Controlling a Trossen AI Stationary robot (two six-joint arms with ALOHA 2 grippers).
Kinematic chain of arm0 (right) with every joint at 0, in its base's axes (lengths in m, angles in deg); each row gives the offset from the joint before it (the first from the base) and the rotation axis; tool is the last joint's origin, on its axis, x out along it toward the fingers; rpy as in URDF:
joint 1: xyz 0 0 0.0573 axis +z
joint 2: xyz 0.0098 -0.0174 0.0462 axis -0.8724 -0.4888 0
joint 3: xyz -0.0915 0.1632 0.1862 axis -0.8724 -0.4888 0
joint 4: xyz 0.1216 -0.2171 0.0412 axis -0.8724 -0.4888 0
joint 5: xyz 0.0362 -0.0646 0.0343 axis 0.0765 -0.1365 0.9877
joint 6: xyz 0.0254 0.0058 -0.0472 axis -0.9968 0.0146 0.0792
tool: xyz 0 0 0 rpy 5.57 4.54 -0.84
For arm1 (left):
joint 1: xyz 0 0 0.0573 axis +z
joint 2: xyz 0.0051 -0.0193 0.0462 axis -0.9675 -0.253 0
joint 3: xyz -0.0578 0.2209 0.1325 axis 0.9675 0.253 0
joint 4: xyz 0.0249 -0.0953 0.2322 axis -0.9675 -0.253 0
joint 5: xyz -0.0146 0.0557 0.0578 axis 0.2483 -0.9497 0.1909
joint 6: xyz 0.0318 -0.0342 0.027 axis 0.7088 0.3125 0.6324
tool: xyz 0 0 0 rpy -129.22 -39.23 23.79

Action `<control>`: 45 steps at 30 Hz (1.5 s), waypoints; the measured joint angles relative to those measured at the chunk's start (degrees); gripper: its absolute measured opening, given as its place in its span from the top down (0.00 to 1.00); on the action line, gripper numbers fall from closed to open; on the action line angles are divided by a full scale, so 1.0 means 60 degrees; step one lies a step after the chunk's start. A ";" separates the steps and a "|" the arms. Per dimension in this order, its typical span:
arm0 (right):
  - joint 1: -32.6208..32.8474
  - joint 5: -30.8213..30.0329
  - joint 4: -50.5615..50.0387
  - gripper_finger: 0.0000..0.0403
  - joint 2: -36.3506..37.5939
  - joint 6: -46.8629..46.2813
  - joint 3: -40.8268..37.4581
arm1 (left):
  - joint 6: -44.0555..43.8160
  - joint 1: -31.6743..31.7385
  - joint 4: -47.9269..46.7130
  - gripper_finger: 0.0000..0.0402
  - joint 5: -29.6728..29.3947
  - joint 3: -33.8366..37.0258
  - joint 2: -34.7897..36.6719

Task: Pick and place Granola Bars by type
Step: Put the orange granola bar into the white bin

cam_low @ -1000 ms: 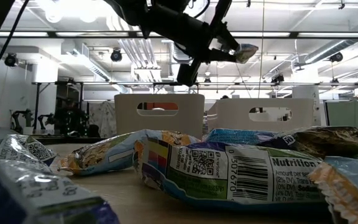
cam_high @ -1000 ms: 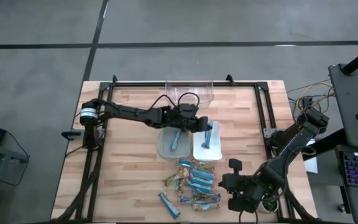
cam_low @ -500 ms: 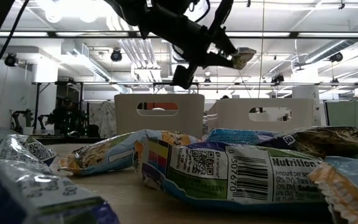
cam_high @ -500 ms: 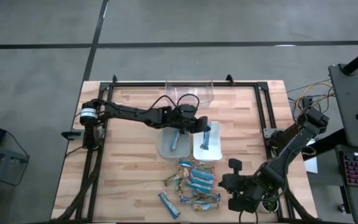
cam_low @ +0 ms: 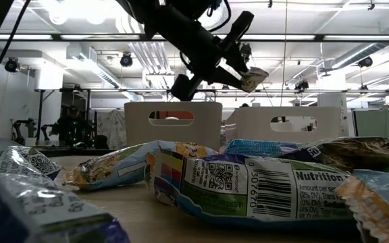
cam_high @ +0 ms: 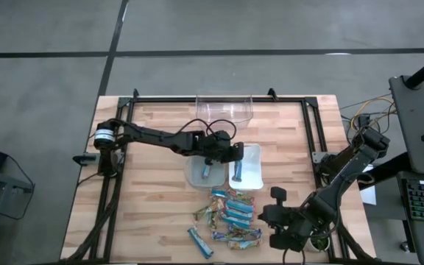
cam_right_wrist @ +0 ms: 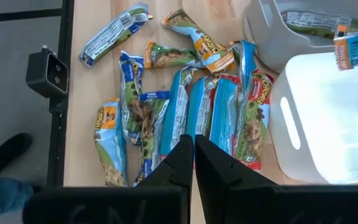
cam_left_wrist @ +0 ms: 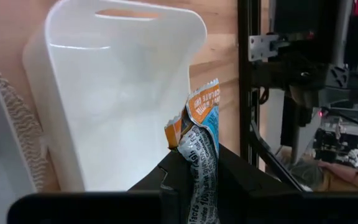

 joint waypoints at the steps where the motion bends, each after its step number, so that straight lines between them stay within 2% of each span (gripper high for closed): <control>1: 0.0001 -0.0004 0.0003 0.98 0.0000 0.0000 0.0000 | 0.0000 0.0000 -0.0007 0.91 -0.0060 0.0000 0.0000; 17: 0.0002 -0.0012 -0.0004 0.98 0.0000 -0.0004 0.0000 | 0.0639 0.0000 -0.0916 0.91 -0.0076 -0.0024 0.0000; 30: 0.0000 -0.0018 -0.0004 0.98 0.0000 -0.0003 0.0000 | 0.0015 0.0075 -0.0803 0.73 -0.0203 -0.0208 0.0000; 45: 0.0007 -0.0007 0.0000 0.98 0.0000 0.0141 0.0000 | 0.0106 0.0106 -0.0667 0.71 -0.0241 -0.0280 0.0000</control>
